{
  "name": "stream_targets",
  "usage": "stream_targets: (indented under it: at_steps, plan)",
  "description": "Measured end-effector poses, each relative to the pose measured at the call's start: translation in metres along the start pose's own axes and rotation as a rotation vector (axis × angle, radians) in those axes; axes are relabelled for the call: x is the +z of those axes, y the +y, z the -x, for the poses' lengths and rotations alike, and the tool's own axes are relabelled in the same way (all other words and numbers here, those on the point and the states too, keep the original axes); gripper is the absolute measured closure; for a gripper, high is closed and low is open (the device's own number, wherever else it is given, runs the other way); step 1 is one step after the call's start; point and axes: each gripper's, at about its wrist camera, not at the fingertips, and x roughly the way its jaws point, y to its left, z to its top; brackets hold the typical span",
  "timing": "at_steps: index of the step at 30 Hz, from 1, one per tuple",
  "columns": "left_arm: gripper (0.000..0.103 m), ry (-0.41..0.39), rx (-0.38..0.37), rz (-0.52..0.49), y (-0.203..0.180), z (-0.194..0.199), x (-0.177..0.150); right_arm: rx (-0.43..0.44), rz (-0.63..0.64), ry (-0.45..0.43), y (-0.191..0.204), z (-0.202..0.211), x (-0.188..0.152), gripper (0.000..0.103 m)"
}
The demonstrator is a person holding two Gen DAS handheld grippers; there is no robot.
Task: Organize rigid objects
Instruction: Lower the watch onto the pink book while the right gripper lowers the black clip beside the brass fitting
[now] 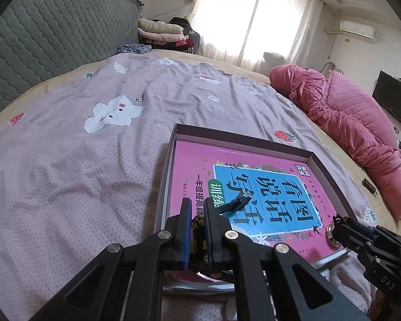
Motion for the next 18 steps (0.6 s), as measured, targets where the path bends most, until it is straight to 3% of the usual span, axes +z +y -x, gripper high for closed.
stream_targets:
  at_steps: [18]
  plan:
    - [0.094, 0.011, -0.010, 0.009, -0.001, 0.000, -0.001, -0.003, 0.028, 0.116, 0.001, -0.031, -0.005, 0.078]
